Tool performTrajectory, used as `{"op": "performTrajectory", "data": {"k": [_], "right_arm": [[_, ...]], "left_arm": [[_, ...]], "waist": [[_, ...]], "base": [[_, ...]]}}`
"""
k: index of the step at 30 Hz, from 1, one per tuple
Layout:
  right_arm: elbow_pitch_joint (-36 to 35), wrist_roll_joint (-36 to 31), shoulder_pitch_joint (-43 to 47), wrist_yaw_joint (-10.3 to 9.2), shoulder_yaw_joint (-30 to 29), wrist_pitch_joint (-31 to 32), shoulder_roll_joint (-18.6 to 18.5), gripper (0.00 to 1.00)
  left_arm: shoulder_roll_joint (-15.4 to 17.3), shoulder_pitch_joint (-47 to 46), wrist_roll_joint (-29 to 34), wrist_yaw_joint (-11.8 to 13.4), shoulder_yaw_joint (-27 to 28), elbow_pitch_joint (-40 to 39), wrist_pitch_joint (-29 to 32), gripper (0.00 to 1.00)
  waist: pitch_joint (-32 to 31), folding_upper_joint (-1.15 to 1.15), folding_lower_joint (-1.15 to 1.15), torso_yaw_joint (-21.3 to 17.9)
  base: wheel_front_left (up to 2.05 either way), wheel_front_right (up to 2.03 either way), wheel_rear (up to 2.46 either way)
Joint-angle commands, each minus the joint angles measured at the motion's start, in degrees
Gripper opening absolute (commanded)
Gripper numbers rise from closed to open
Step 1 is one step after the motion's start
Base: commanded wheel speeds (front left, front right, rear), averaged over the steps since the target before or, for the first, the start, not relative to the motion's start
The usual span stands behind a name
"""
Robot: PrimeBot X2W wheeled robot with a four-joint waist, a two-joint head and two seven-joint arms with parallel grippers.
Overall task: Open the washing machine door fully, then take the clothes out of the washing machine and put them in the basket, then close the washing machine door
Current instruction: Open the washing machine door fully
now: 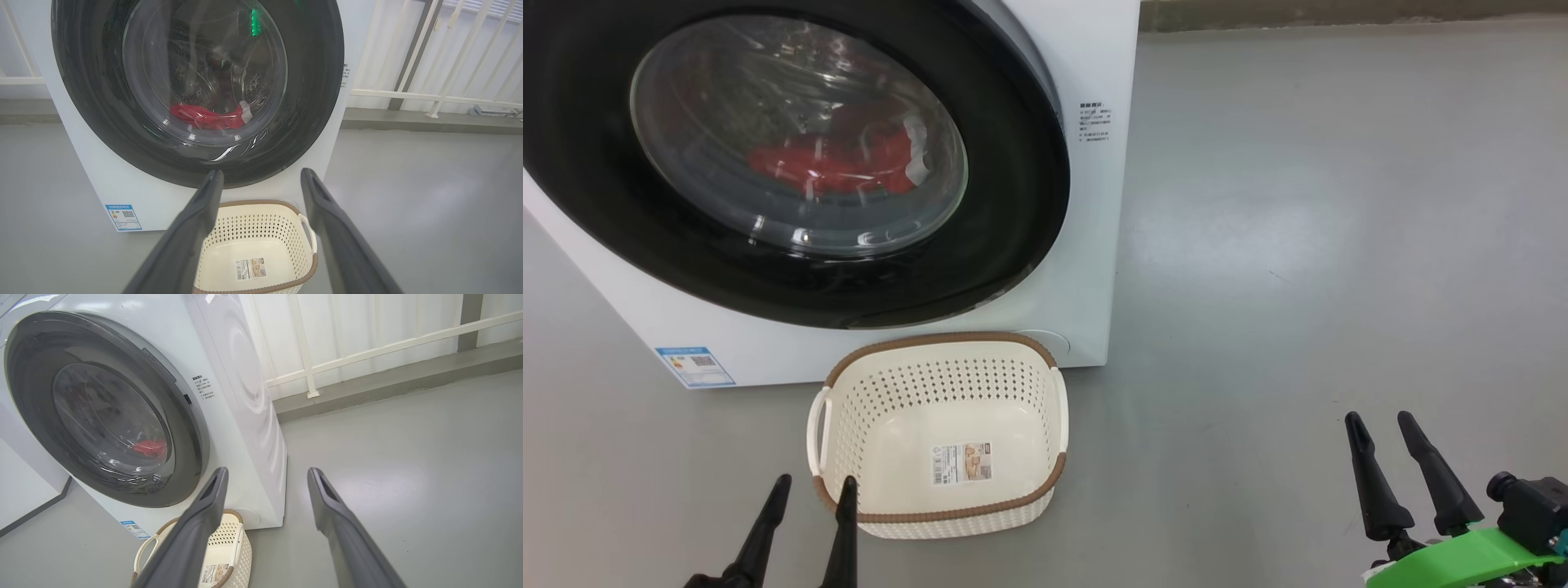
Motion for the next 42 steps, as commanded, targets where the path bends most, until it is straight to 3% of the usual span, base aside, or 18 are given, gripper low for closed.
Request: {"op": "performTrajectory", "data": {"k": [1, 6, 7, 8, 9, 21, 36, 42], "right_arm": [[-1.5, -0.8, 0.2, 0.03, 0.6, -0.8, -0.7, 1.00], [-1.7, -0.2, -0.4, 0.03, 0.6, -0.8, -0.3, 0.99], [-1.8, 0.7, -0.7, 0.03, 0.7, -0.8, 0.0, 0.52], [-1.9, 2.0, -1.0, 0.03, 0.6, -0.8, 0.5, 0.31], [-1.9, 3.0, -1.4, 0.03, 0.5, -0.8, 0.7, 0.00], [-1.4, 15.2, -12.8, 0.03, 3.2, -0.8, 2.4, 0.00], [2.9, 21.1, -31.3, 0.03, 7.7, -0.8, -1.7, 0.00], [5.0, 26.6, -37.9, 0.03, 9.8, -0.8, -3.3, 0.00]], "left_arm": [[0.5, -1.2, -0.1, 0.3, 1.8, -1.3, -0.7, 1.00], [0.5, -1.5, -0.1, 0.2, 1.7, -1.3, -0.7, 1.00], [0.5, -1.6, -0.1, 0.2, 1.7, -1.3, -0.7, 1.00], [0.5, -1.6, -0.1, 0.2, 1.6, -1.3, -0.7, 1.00], [0.5, -1.7, -0.1, 0.2, 1.6, -1.3, -0.7, 1.00], [0.5, -2.9, -0.7, 0.6, -0.7, -1.4, -0.7, 1.00], [0.5, -6.5, -1.8, 0.7, -4.3, -1.1, -0.7, 1.00], [0.5, -8.1, -2.3, 0.7, -5.6, -0.9, -0.7, 1.00]], "waist": [[0.1, 0.00, 0.00, 0.1], [0.3, 0.00, 0.00, 0.3], [0.4, 0.00, 0.00, 0.4], [0.5, 0.00, 0.00, 0.5], [0.6, 0.00, 0.00, 0.6], [2.2, 0.00, 0.00, 2.5], [6.3, 0.00, 0.00, 7.0], [8.4, 0.00, 0.00, 8.9]], "base": [[0.00, 0.00, 0.00], [0.00, 0.00, 0.00], [0.00, 0.00, 0.00], [0.00, 0.00, 0.00], [0.00, 0.00, 0.00], [0.00, 0.00, 0.00], [0.00, 0.00, 0.00], [0.00, 0.00, 0.00]]}}
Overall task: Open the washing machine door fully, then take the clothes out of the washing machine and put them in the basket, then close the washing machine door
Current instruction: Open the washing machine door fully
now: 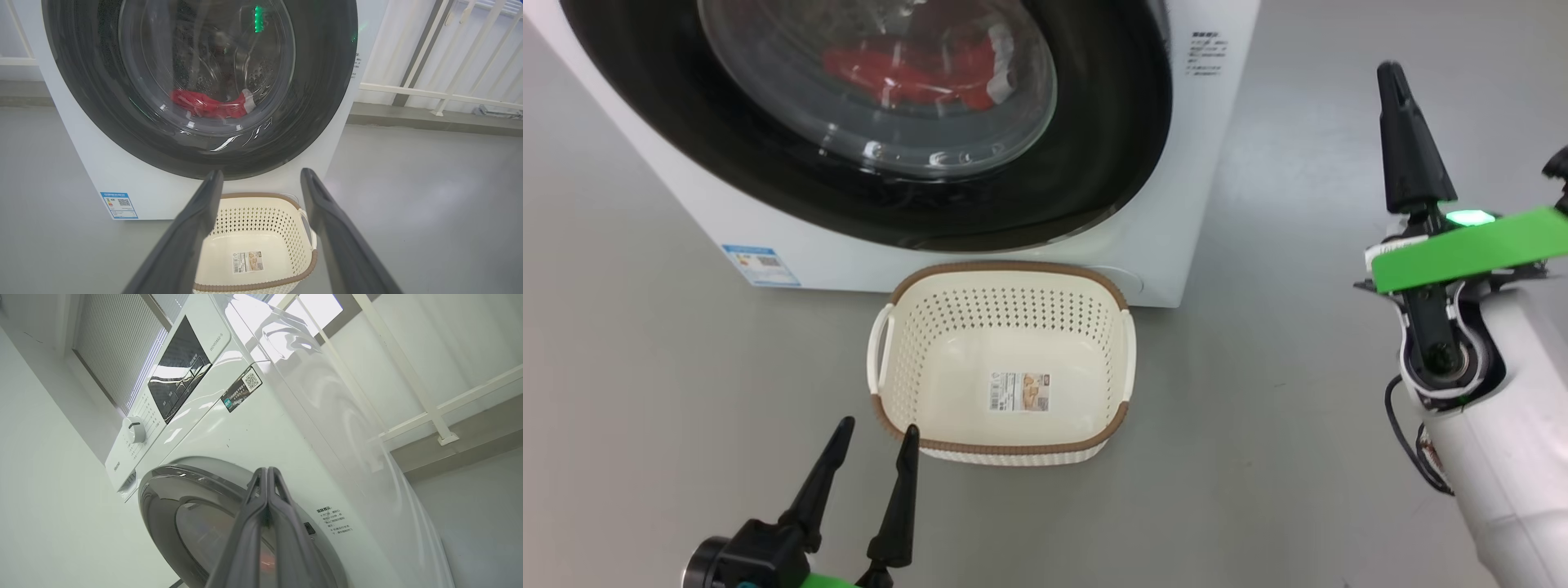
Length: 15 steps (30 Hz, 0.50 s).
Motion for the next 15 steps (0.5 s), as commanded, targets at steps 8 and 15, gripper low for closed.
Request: {"op": "performTrajectory", "data": {"k": [8, 15], "right_arm": [[1.2, 9.7, -8.5, 0.05, 6.7, 0.2, -4.1, 0.00], [2.9, 15.5, -14.9, 0.05, 12.1, 3.3, -7.4, 0.00]], "left_arm": [[0.4, -3.6, -1.7, 0.5, 0.0, -1.0, -0.7, 1.00], [0.4, -5.4, -2.5, 0.7, -1.4, -0.9, -0.7, 1.00]], "waist": [[4.0, 0.00, 0.00, 3.2], [6.8, 0.00, 0.00, 5.3]], "base": [[0.00, 0.00, 0.00], [0.00, 0.00, 0.00]]}}
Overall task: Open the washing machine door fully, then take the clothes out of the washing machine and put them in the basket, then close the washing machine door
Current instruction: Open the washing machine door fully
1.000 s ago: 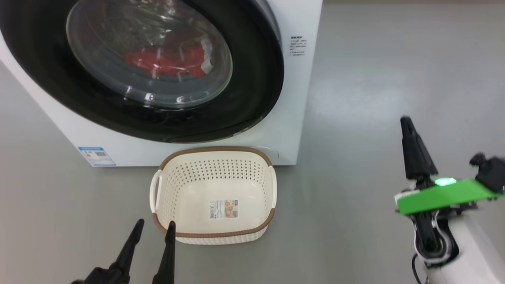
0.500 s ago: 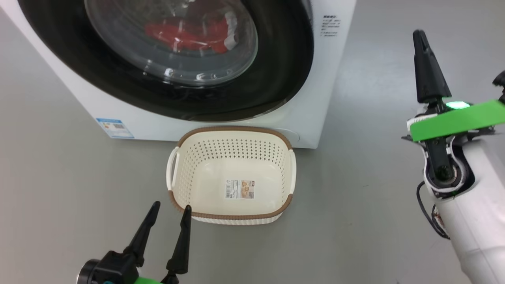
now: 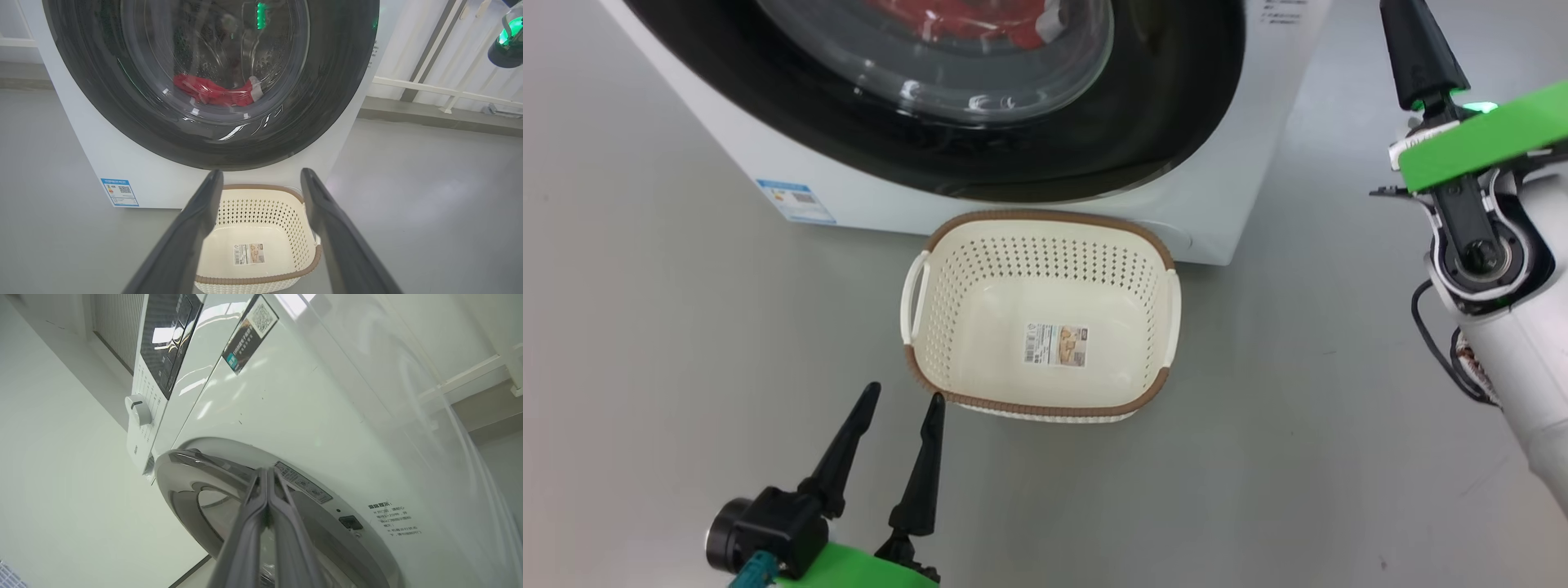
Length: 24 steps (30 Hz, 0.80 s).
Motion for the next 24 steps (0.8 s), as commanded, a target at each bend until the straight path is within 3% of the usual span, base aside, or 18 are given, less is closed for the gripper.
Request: {"op": "performTrajectory", "data": {"k": [1, 11, 18, 24], "right_arm": [[-0.9, 1.7, -2.2, 0.05, 1.8, 1.2, -0.5, 0.00], [-0.6, 10.2, -9.3, 0.05, 5.5, 10.8, -4.6, 0.00], [0.6, 16.1, -12.5, 0.05, 4.1, 17.7, -6.3, 0.00], [3.9, 21.5, -15.7, 0.05, 2.1, 27.2, -7.5, 0.00]], "left_arm": [[0.5, -1.8, -0.6, 0.7, 1.4, -1.1, -0.5, 1.00], [0.5, -4.0, -2.1, 1.1, -0.4, -1.5, -0.5, 1.00], [0.5, -5.2, -2.9, 1.3, -1.3, -1.8, -0.5, 1.00], [0.5, -6.5, -4.0, 1.6, -2.3, -2.0, -0.5, 1.00]], "waist": [[1.8, 0.00, 0.00, 1.5], [5.9, 0.00, 0.00, 4.2], [8.3, 0.00, 0.00, 5.4], [10.6, 0.00, 0.00, 6.5]], "base": [[0.00, 0.00, 0.00], [0.00, 0.00, 0.00], [0.00, 0.00, 0.00], [0.00, 0.00, 0.00]]}}
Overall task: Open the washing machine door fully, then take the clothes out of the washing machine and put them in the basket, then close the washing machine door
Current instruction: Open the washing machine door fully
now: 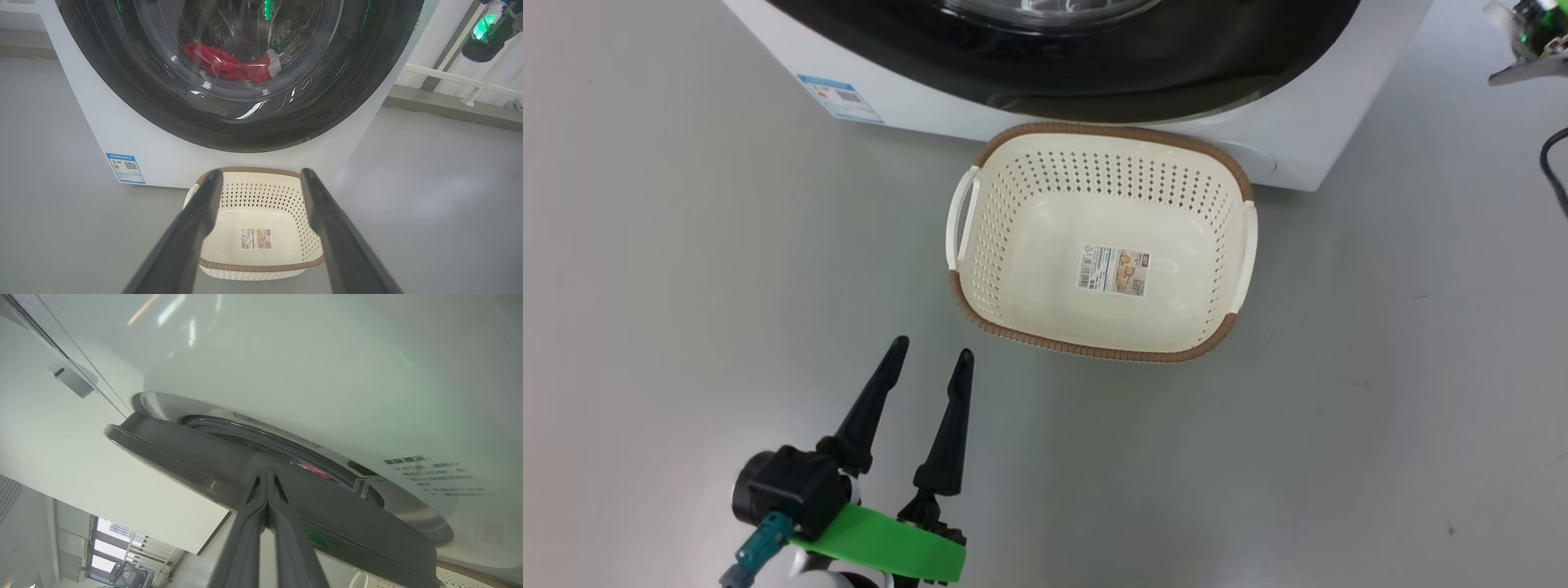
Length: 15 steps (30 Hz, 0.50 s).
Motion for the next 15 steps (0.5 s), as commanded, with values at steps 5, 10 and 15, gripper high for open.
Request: {"op": "performTrajectory", "data": {"k": [5, 10, 15], "right_arm": [[1.1, 2.7, -3.0, 0.05, -1.5, 5.8, 0.3, 0.00], [3.4, 4.3, -4.7, 0.05, -2.4, 10.2, 0.9, 0.00], [5.8, 5.1, -6.1, 0.05, -3.0, 13.5, 1.1, 0.00]], "left_arm": [[0.6, -1.7, -0.9, 0.7, 1.0, -1.7, -0.5, 1.00], [0.6, -2.2, -1.4, 0.8, 0.4, -1.7, -0.5, 1.00], [0.6, -2.5, -1.7, 0.9, -0.2, -1.8, -0.5, 1.00]], "waist": [[2.0, 0.00, 0.00, 1.2], [2.9, 0.00, 0.00, 1.7], [3.3, 0.00, 0.00, 2.2]], "base": [[0.00, 0.00, 0.00], [0.00, 0.00, 0.00], [0.00, 0.00, 0.00]]}}
